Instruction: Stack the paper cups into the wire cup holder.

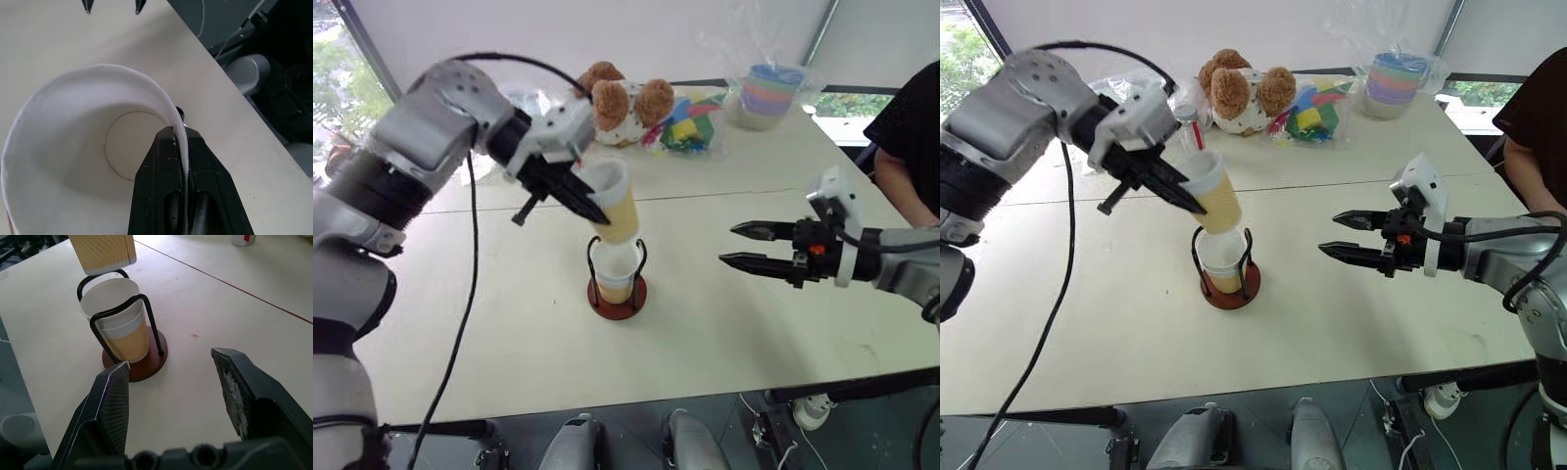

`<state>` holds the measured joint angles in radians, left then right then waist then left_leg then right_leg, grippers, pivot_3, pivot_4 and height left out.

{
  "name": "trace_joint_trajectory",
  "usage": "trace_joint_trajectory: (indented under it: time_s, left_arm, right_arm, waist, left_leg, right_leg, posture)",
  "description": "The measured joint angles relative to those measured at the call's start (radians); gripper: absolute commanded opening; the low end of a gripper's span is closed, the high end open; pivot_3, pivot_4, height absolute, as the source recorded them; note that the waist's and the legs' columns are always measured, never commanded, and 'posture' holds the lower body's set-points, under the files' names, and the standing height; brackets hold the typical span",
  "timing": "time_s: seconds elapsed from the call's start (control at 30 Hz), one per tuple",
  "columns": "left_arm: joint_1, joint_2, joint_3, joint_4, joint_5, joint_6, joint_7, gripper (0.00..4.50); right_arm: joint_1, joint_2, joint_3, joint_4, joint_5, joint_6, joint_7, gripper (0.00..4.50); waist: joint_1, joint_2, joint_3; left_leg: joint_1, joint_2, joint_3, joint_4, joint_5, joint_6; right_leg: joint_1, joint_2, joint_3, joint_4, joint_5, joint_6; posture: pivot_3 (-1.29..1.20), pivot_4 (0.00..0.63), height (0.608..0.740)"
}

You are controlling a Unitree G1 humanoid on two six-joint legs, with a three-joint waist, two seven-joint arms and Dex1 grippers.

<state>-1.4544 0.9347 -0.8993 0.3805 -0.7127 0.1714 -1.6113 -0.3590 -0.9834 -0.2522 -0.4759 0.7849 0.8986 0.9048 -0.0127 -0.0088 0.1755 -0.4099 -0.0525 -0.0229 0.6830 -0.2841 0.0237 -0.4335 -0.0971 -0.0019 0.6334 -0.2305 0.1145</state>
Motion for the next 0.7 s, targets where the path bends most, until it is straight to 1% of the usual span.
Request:
trace_joint_trajectory:
  time_s: [0.17, 0.3, 0.4, 0.5, 0.57, 0.6, 0.7]
  left_arm:
    - [-0.006, -0.006, -0.085, 0.023, -0.005, -0.097, 0.000, 0.04]
    - [-0.033, -0.063, -0.131, 0.072, 0.006, -0.160, 0.000, 0.04]
    - [-0.052, -0.085, -0.152, 0.092, 0.007, -0.191, 0.000, 0.04]
    - [-0.068, -0.089, -0.193, 0.110, 0.006, -0.211, 0.000, 0.87]
    - [-0.081, -0.093, -0.219, 0.112, 0.003, -0.223, 0.000, 1.86]
    - [-0.083, -0.095, -0.222, 0.115, 0.002, -0.225, 0.000, 2.29]
    - [-0.084, -0.115, -0.219, 0.136, -0.008, -0.229, 0.000, 3.95]
  right_arm:
    - [0.033, 0.001, -0.032, -0.058, 0.066, 0.024, -0.022, 2.90]
    - [0.036, 0.016, -0.031, -0.086, 0.096, 0.032, -0.058, 2.90]
    - [0.035, 0.020, -0.030, -0.090, 0.105, 0.032, -0.079, 2.90]
    - [0.035, 0.024, -0.030, -0.090, 0.110, 0.032, -0.098, 2.90]
    - [0.035, 0.026, -0.030, -0.091, 0.118, 0.032, -0.108, 2.90]
    - [0.035, 0.026, -0.030, -0.091, 0.123, 0.032, -0.112, 2.90]
    - [0.035, 0.028, -0.026, -0.091, 0.125, 0.032, -0.123, 2.90]
  waist:
    - [0.008, 0.000, 0.000]
    - [0.016, -0.001, 0.000]
    - [0.019, -0.001, 0.000]
    - [0.019, -0.001, 0.000]
    - [0.020, -0.001, 0.000]
    - [0.021, -0.001, 0.000]
    - [0.025, -0.001, 0.000]
  left_leg:
    - [0.000, -0.001, 0.000, 0.000, 0.000, 0.000]
    - [0.000, -0.001, 0.000, 0.001, 0.000, 0.000]
    - [0.000, -0.001, 0.000, 0.001, 0.000, 0.000]
    - [0.000, -0.001, 0.000, 0.001, 0.000, 0.000]
    - [0.000, -0.001, 0.000, 0.001, 0.000, 0.000]
    - [0.000, -0.001, 0.000, 0.001, 0.000, 0.000]
    - [0.000, -0.001, 0.000, 0.001, 0.000, 0.000]
  right_leg:
    - [0.002, 0.000, 0.000, -0.003, 0.000, 0.000]
    - [0.003, -0.001, 0.000, -0.003, 0.000, 0.000]
    - [0.003, -0.001, 0.000, -0.003, 0.000, 0.000]
    - [0.003, -0.001, 0.000, -0.003, 0.000, 0.000]
    - [0.003, -0.001, 0.000, -0.003, 0.000, 0.000]
    - [0.003, -0.001, 0.000, -0.003, 0.000, 0.000]
    - [0.003, -0.001, 0.000, -0.003, 0.000, 0.000]
  posture:
    - [0.00, 0.150, 0.740]
    - [0.00, 0.150, 0.740]
    - [0.00, 0.150, 0.740]
    - [0.00, 0.150, 0.740]
    - [0.00, 0.150, 0.740]
    - [0.00, 0.150, 0.740]
    - [0.00, 0.150, 0.740]
